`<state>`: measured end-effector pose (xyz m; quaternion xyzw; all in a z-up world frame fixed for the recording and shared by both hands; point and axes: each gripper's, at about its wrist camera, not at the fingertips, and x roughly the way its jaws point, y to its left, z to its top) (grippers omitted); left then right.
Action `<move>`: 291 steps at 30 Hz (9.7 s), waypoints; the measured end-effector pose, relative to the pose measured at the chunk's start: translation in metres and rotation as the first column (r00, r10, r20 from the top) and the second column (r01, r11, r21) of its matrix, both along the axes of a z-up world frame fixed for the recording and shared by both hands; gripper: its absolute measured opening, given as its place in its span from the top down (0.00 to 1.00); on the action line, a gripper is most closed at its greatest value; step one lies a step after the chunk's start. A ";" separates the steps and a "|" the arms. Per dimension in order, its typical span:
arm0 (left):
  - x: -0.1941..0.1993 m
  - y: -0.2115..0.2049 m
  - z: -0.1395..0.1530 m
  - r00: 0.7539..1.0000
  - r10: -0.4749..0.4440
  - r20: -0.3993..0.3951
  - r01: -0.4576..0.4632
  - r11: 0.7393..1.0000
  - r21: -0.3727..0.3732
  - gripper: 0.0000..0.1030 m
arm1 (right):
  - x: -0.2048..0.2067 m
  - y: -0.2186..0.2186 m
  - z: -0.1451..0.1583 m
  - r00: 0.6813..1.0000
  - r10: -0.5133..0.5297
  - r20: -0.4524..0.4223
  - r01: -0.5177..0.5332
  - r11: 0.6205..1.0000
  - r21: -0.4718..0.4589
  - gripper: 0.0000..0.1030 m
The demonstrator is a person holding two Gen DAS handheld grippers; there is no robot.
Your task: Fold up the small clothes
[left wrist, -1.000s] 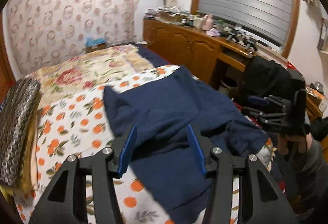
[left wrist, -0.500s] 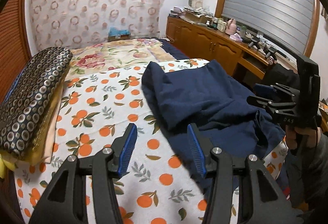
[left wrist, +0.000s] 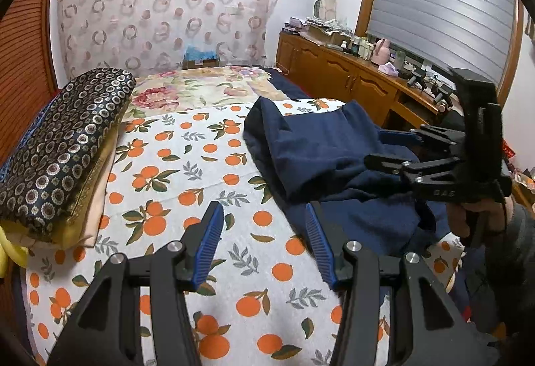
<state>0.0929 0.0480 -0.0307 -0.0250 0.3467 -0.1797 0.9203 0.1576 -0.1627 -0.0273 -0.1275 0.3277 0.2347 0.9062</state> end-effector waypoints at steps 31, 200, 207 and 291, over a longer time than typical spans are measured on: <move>-0.004 0.009 -0.017 0.999 0.012 -0.035 -0.013 1.000 -0.009 0.51 | 0.047 0.062 -0.030 0.979 0.170 -0.112 -0.181 0.979 -0.095 0.93; 0.132 -0.089 0.088 0.973 -0.179 0.149 0.194 0.977 -0.092 0.97 | 0.079 -0.145 0.072 0.994 -0.051 0.097 0.031 0.979 0.201 0.88; 0.060 -0.053 0.157 0.941 -0.143 0.308 0.175 0.981 -0.080 0.97 | 0.015 -0.136 0.142 0.962 -0.045 0.271 -0.021 0.971 0.238 0.89; -0.011 0.048 -0.051 0.993 0.104 -0.054 -0.098 0.991 0.094 0.56 | -0.041 -0.016 -0.038 0.994 -0.021 -0.109 0.030 0.997 0.075 0.54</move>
